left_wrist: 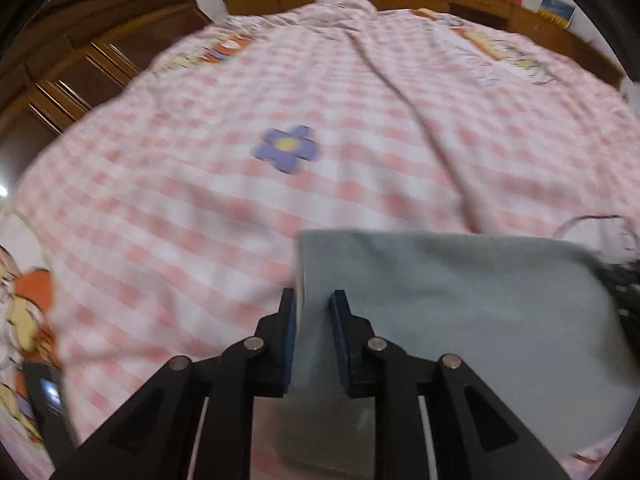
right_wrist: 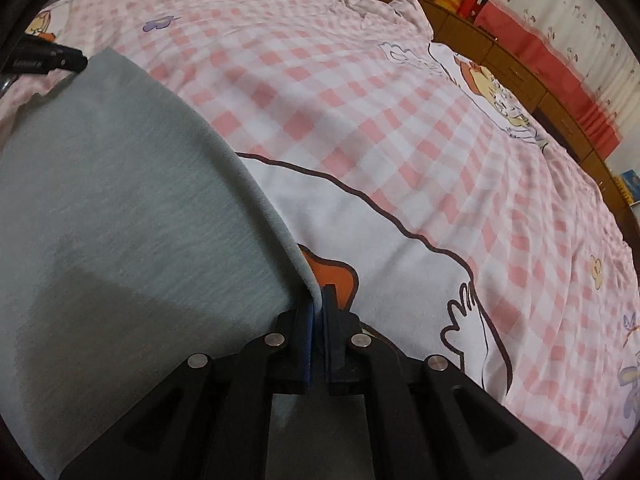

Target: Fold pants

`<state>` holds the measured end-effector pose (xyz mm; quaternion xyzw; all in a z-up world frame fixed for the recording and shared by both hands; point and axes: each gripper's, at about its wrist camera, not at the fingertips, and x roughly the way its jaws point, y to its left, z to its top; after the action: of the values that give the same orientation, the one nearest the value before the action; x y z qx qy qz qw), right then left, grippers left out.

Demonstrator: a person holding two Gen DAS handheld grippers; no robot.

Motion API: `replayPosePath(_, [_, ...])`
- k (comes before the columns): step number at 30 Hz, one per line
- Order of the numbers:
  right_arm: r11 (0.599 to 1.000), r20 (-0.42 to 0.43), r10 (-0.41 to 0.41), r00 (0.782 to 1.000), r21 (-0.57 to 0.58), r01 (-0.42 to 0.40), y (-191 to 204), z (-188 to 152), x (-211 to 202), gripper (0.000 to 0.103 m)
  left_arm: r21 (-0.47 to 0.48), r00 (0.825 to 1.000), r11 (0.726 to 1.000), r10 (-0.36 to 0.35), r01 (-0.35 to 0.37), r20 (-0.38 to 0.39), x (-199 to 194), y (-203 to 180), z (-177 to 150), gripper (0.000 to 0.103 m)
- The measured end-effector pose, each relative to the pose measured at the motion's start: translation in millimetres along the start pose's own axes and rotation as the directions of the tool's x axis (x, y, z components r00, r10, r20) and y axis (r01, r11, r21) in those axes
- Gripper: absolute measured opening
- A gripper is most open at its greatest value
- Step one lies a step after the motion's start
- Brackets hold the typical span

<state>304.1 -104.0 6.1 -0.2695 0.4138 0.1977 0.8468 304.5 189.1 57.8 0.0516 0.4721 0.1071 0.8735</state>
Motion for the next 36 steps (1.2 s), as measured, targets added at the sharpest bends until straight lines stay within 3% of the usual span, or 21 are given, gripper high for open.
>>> replayPosePath(2, [1.000, 0.006, -0.003, 1.000, 0.002, 0.003, -1, -1, 0, 0.006, -0.033, 1.000, 0.999, 0.010, -0.010, -0.007, 2, 12, 1, 0.019])
replayPosePath(4, [1.000, 0.011, -0.022, 1.000, 0.003, 0.022, 0, -1, -2, 0.010, -0.089, 0.999, 0.996, -0.028, 0.027, -0.014, -1, 28, -2, 0.019])
replayPosePath(6, [0.997, 0.012, -0.073, 0.997, -0.003, 0.073, 3, 1, -7, 0.023, -0.115, 0.999, 0.992, -0.048, 0.046, -0.015, -6, 36, -6, 0.020])
replayPosePath(8, [0.995, 0.014, -0.105, 0.994, -0.003, 0.105, 3, 2, -19, 0.029, -0.124, 0.997, 0.990, -0.075, 0.073, -0.012, -13, 41, -13, 0.021])
replayPosePath(11, [0.998, 0.026, -0.056, 0.998, 0.025, 0.055, 0, -1, -48, 0.035, -0.119, 0.990, 0.984, -0.136, 0.131, -0.030, -25, 42, -27, 0.031])
replayPosePath(14, [0.999, 0.041, -0.028, 0.999, 0.038, 0.026, 2, -7, -75, 0.037, -0.090, 0.989, 0.986, -0.143, 0.140, -0.033, -36, 38, -40, 0.041])
replayPosePath(19, [0.996, 0.051, 0.034, 0.998, 0.081, -0.038, 9, -34, -119, 0.038, -0.081, 0.997, 0.994, -0.079, 0.080, 0.013, -57, 27, -62, 0.059])
replayPosePath(25, [0.961, 0.089, 0.025, 0.996, 0.271, -0.048, 13, -81, -162, 0.038, -0.067, 0.979, 0.978, -0.197, 0.199, 0.047, -76, 1, -79, 0.061])
replayPosePath(31, [0.911, 0.082, 0.060, 0.995, 0.402, -0.088, 32, -115, -161, 0.039, -0.073, 0.966, 0.964, -0.254, 0.257, 0.042, -73, -30, -91, 0.063])
replayPosePath(36, [0.897, 0.036, -0.015, 0.999, 0.442, -0.002, 41, -117, -144, 0.039, -0.137, 0.961, 0.952, -0.275, 0.273, 0.005, -59, -30, -106, 0.063])
